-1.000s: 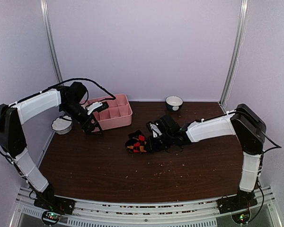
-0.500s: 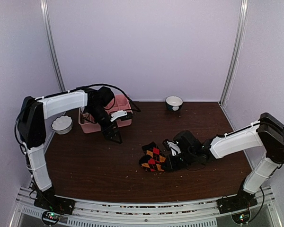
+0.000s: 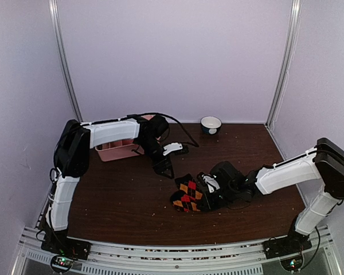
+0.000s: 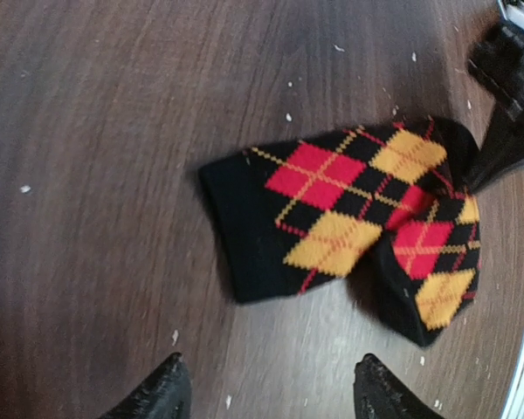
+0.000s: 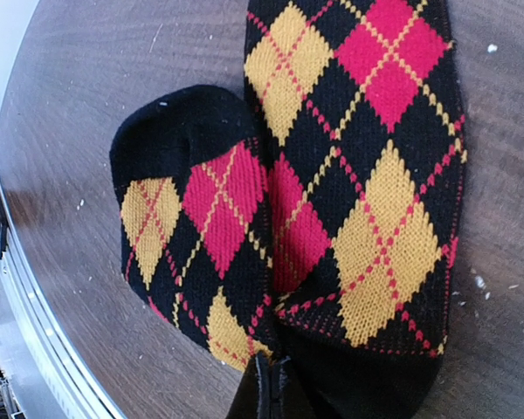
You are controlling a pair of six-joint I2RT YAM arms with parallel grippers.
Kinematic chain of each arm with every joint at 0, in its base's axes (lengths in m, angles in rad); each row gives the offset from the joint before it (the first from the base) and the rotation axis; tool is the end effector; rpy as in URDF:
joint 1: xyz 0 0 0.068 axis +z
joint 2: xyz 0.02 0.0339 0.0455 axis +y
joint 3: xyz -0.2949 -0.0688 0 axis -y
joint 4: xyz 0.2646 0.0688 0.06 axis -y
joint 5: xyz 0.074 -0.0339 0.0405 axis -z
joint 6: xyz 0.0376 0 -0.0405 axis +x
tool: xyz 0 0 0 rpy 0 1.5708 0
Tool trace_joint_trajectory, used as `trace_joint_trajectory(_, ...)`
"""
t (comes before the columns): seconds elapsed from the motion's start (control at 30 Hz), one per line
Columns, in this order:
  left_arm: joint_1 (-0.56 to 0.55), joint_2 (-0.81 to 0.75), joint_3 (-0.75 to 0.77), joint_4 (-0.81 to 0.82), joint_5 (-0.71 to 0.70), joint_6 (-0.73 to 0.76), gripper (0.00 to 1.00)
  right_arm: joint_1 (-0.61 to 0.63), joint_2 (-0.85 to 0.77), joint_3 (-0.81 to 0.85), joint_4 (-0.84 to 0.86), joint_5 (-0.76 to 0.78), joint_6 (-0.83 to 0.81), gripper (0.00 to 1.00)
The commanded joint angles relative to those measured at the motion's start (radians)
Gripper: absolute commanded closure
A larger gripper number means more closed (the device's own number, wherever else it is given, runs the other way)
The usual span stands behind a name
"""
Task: Roll the socks
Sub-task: Move the sock to the center of the board, then pick up the sock from the center of the board.
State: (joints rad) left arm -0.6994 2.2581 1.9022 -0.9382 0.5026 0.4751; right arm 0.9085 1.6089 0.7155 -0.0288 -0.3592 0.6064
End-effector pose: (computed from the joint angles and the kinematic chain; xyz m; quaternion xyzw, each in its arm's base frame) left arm 0.3750 -0.3391 0.2026 0.5601 0.7796 -0.2597 0.1052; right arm 0.1801 0.2524 0.1526 -0.1966 0.9134 0.3384 0.1115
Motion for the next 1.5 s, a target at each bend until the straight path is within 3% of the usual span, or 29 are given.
trace_joint_trajectory(0.0, -0.019, 0.074, 0.08, 0.056, 0.051, -0.069, 0.38, 0.019, 0.018, -0.012, 0.054, 0.008, 0.006, 1.0)
trace_joint_trajectory(0.2, -0.026, 0.126, 0.135, 0.053, 0.11, -0.156, 0.46, 0.029, 0.059, 0.014, 0.096, 0.006, 0.012, 1.0)
trace_joint_trajectory(0.4, -0.043, 0.158, 0.124, 0.042, 0.029, -0.193, 0.63, 0.03, 0.065, 0.03, 0.126, 0.008, 0.006, 1.0)
trace_joint_trajectory(0.83, -0.06, 0.222, 0.175, 0.039, -0.053, -0.233, 0.63, 0.043, 0.086, 0.033, 0.196, -0.032, 0.023, 1.0)
trace_joint_trajectory(1.07, -0.06, 0.25, 0.192, 0.036, -0.09, -0.233, 0.79, 0.052, 0.095, 0.025, 0.218, -0.044, 0.03, 1.0)
trace_joint_trajectory(1.2, -0.06, 0.266, 0.205, 0.022, -0.096, -0.233, 1.0, 0.052, 0.086, 0.012, 0.235, -0.042, 0.037, 1.0)
trace_joint_trajectory(1.27, -0.06, 0.269, 0.215, 0.011, -0.095, -0.234, 1.0, 0.052, 0.076, 0.005, 0.24, -0.04, 0.039, 1.0)
trace_joint_trajectory(1.4, -0.059, 0.252, 0.251, -0.029, -0.073, -0.231, 1.0, 0.031, 0.038, -0.019, 0.27, -0.041, 0.057, 0.85)
trace_joint_trajectory(1.47, -0.055, 0.217, 0.259, -0.036, -0.058, -0.227, 1.0, 0.005, 0.004, -0.043, 0.302, -0.057, 0.074, 0.7)
